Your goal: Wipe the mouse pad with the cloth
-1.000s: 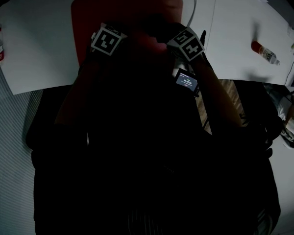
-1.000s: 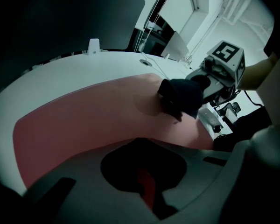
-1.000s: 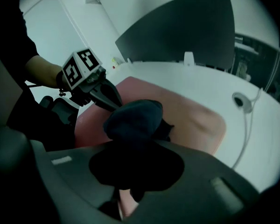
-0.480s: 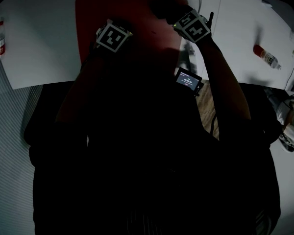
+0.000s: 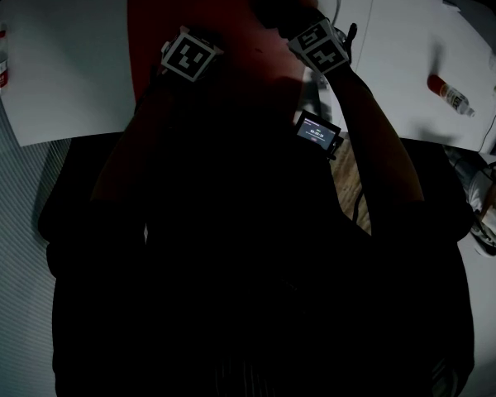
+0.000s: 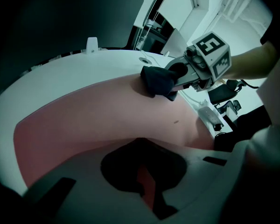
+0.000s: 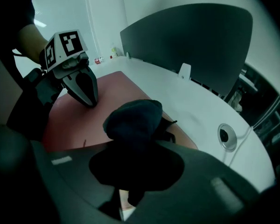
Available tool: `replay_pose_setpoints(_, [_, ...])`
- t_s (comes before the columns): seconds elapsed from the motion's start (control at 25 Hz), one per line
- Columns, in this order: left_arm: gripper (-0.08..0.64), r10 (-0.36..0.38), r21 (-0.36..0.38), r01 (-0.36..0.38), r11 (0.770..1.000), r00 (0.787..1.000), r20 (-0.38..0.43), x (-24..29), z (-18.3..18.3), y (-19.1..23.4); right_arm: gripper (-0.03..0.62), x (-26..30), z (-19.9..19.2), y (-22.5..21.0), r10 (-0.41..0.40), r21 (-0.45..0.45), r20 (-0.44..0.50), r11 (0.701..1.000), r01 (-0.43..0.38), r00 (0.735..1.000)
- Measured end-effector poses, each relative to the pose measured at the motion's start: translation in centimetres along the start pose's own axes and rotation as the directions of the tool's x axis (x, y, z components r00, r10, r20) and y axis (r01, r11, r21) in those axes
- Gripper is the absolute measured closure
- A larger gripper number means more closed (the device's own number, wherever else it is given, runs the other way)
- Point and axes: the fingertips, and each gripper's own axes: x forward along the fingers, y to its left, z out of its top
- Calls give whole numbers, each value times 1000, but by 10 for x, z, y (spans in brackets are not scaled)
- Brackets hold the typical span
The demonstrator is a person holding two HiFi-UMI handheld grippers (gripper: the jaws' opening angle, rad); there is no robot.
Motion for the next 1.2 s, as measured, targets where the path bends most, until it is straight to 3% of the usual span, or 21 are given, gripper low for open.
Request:
replay_pose_setpoints(0.12, [552,0,7,0,1000,1000,-10,0,-1,-2,526,2,-2,21,-28,-58,1,998,28,1000])
replay_pose_setpoints(0.32, [552,-7,5,7,1000,1000,-13,1,-2,-2,525,10,-6,115,167,-78,11,983,-165,986])
replay_pose_setpoints(0.44, [552,-11,-1,11,1000,1000,-11,0,-1,-2,525,12,-14,158,295,-233,-64,924,-302,953])
replay_pose_setpoints(0.52, [552,-16,-5,16,1000,1000,-10,0,-2,-3,528,12,-18,160,330,-346,-120,870,-351,936])
replay_pose_setpoints(0.56, [552,-18,-8,18,1000,1000,-12,0,-3,-3,528,13,-19,151,326,-377,-134,856,-352,936])
replay_pose_setpoints(0.6, [552,-23,-13,22,1000,1000,-14,0,-3,-4,528,13,-17,134,302,-383,-130,863,-329,944])
replay_pose_setpoints(0.68, [552,-30,-18,30,999,999,-13,1,-2,-5,526,12,-8,75,203,-296,-76,930,-216,976])
replay_pose_setpoints(0.76, [552,-25,-16,25,1000,1000,-8,1,-2,-3,526,7,3,11,93,-119,-21,988,-94,995])
replay_pose_setpoints(0.84, [552,-26,-22,25,999,1000,-4,0,-2,-2,526,2,9,-25,27,45,4,999,-27,1000])
replay_pose_setpoints(0.92, [552,-37,-34,37,999,999,-3,0,-3,-2,526,0,11,-26,-22,123,6,992,22,1000])
replay_pose_setpoints(1.0, [552,-49,-38,49,998,999,-6,0,-4,-2,528,1,8,3,-35,53,-10,998,35,999])
replay_pose_setpoints(1.08, [551,-52,-37,51,998,999,-6,0,-5,-2,526,5,3,58,47,-86,-33,995,-49,998])
replay_pose_setpoints(1.12, [552,-51,-36,51,998,999,-3,1,-5,-2,526,8,-3,91,117,-158,-56,980,-125,992])
replay_pose_setpoints(1.2, [552,-46,-33,46,998,999,1,1,-4,-2,526,11,-19,149,260,-291,-136,912,-290,956])
